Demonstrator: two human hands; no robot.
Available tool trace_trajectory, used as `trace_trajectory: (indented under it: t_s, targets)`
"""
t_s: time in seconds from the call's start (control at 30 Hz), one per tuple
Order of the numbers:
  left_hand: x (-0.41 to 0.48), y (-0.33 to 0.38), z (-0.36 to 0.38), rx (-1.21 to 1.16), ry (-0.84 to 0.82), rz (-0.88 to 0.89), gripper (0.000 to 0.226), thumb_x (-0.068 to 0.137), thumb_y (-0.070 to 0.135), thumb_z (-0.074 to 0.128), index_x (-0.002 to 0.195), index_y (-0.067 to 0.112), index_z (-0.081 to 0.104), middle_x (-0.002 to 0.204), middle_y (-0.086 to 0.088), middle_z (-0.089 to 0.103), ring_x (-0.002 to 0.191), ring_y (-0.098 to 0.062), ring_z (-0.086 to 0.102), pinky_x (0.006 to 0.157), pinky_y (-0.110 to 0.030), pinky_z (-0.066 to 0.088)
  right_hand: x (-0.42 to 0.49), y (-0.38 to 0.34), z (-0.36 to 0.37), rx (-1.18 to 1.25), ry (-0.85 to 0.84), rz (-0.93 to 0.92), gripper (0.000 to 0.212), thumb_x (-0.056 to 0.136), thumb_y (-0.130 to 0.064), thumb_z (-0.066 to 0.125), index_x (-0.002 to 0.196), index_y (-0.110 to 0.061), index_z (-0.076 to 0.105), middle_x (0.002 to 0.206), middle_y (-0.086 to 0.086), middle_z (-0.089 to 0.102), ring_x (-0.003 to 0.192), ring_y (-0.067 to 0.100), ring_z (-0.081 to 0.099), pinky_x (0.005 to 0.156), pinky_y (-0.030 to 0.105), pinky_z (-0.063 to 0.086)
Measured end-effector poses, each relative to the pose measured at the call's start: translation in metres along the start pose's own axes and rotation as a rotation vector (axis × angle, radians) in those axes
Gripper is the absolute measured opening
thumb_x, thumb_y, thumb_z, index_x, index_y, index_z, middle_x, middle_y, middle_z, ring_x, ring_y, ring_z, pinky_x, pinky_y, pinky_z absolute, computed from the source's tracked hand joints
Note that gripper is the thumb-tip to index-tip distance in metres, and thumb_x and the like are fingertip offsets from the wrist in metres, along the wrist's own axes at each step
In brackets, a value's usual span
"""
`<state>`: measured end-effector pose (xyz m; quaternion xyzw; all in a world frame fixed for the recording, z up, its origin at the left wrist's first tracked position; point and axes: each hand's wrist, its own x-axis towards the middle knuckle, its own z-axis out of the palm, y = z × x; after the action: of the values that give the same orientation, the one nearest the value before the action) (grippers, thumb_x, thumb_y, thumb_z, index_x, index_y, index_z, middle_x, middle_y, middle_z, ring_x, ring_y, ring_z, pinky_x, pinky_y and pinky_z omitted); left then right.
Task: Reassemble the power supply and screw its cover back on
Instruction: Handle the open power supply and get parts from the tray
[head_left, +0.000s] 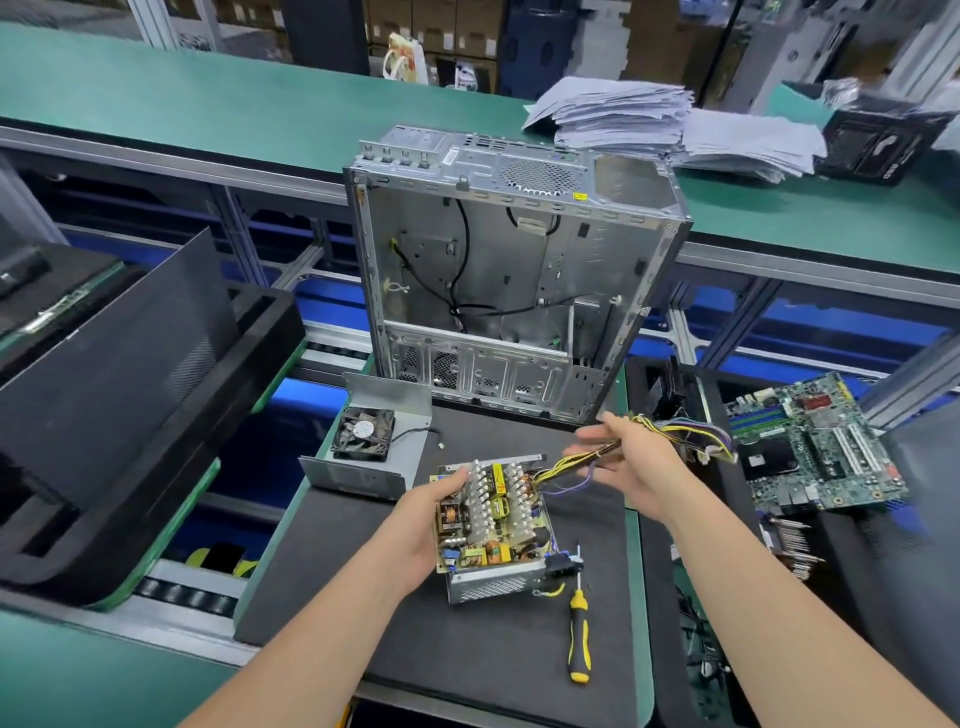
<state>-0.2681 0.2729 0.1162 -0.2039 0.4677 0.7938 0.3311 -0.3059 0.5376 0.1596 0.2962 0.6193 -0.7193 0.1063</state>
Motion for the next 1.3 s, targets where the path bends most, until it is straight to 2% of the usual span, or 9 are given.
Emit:
trace_trajectory:
  t_s: [0.07, 0.2, 0.4, 0.7, 0.93, 1.03, 1.1, 1.2, 1.3]
  targets:
    - [0.002, -0.002, -0.004, -0.028, -0.015, -0.018, 0.033, 0.097, 0.034, 0.066, 0.118, 0.010, 0.078, 0.122, -0.015, 0.074, 0.109, -0.034, 0.073, 0.084, -0.048, 0.062, 0.003, 0.004, -0.006, -0.021, -0.057, 0.063, 0.048, 0.110, -0.034, 0.047, 0.101, 0.004, 0.074, 0.121, 0.030, 0.070, 0.091, 0.040, 0.077, 0.078, 0.052, 0.064]
    - [0.008, -0.009, -0.011, -0.057, -0.031, -0.059, 0.034, 0.098, 0.035, 0.065, 0.116, 0.010, 0.079, 0.125, -0.017, 0.073, 0.113, -0.037, 0.072, 0.093, -0.055, 0.059, 0.005, 0.006, -0.013, -0.072, -0.242, 0.206, 0.045, 0.107, -0.042, 0.052, 0.111, -0.008, 0.080, 0.141, 0.006, 0.046, 0.105, 0.052, 0.071, 0.087, 0.069, 0.056]
    - [0.014, -0.015, -0.013, -0.075, -0.041, -0.091, 0.037, 0.095, 0.038, 0.067, 0.115, 0.008, 0.079, 0.126, -0.018, 0.072, 0.113, -0.039, 0.071, 0.093, -0.057, 0.058, 0.006, 0.019, -0.009, -0.046, -0.338, 0.272, 0.044, 0.105, -0.048, 0.051, 0.122, -0.016, 0.076, 0.126, 0.014, 0.051, 0.113, 0.053, 0.068, 0.095, 0.079, 0.046]
    - [0.018, -0.014, -0.006, -0.103, -0.001, -0.122, 0.038, 0.100, 0.036, 0.063, 0.116, 0.006, 0.078, 0.122, -0.020, 0.073, 0.109, -0.039, 0.073, 0.093, -0.055, 0.058, 0.002, 0.009, -0.010, -0.137, -0.393, 0.405, 0.060, 0.099, -0.073, 0.037, 0.126, -0.025, 0.062, 0.143, 0.035, 0.047, 0.110, 0.064, 0.063, 0.087, 0.071, 0.054]
    - [0.019, -0.006, 0.003, -0.115, 0.003, -0.143, 0.037, 0.102, 0.033, 0.060, 0.122, 0.005, 0.073, 0.122, -0.021, 0.073, 0.108, -0.042, 0.073, 0.090, -0.057, 0.058, -0.002, 0.003, -0.007, -0.186, -0.348, 0.423, 0.057, 0.090, -0.076, 0.053, 0.137, -0.044, 0.050, 0.143, 0.033, 0.047, 0.106, 0.058, 0.068, 0.088, 0.070, 0.055]
    - [0.020, -0.005, 0.005, -0.122, -0.018, -0.165, 0.039, 0.104, 0.035, 0.058, 0.122, 0.004, 0.073, 0.122, -0.023, 0.072, 0.107, -0.044, 0.072, 0.081, -0.058, 0.061, -0.004, 0.006, -0.006, -0.290, -0.367, 0.386, 0.083, 0.084, -0.064, 0.074, 0.150, -0.053, 0.024, 0.136, 0.030, 0.056, 0.102, 0.053, 0.071, 0.080, 0.059, 0.060]
    - [0.020, -0.005, 0.007, -0.126, -0.035, -0.179, 0.040, 0.104, 0.036, 0.056, 0.121, 0.003, 0.073, 0.122, -0.025, 0.072, 0.106, -0.045, 0.072, 0.075, -0.059, 0.062, -0.006, 0.009, -0.006, -0.378, -0.414, 0.338, 0.109, 0.084, -0.038, 0.086, 0.157, -0.054, 0.006, 0.128, 0.026, 0.064, 0.100, 0.047, 0.074, 0.076, 0.052, 0.062]
    - [0.021, -0.005, 0.007, -0.123, -0.036, -0.185, 0.040, 0.104, 0.036, 0.056, 0.120, 0.003, 0.074, 0.122, -0.025, 0.072, 0.105, -0.046, 0.072, 0.073, -0.059, 0.062, -0.010, 0.014, -0.007, -0.471, -0.455, 0.304, 0.126, 0.086, 0.001, 0.081, 0.158, -0.052, -0.008, 0.120, 0.019, 0.074, 0.105, 0.039, 0.074, 0.076, 0.045, 0.063]
    - [0.021, -0.005, 0.007, -0.124, -0.030, -0.187, 0.040, 0.104, 0.036, 0.057, 0.123, 0.004, 0.072, 0.123, -0.024, 0.072, 0.107, -0.045, 0.072, 0.077, -0.058, 0.062, -0.012, 0.015, -0.012, -0.539, -0.448, 0.283, 0.130, 0.087, 0.015, 0.071, 0.158, -0.050, -0.016, 0.129, 0.018, 0.070, 0.118, 0.036, 0.070, 0.083, 0.039, 0.059]
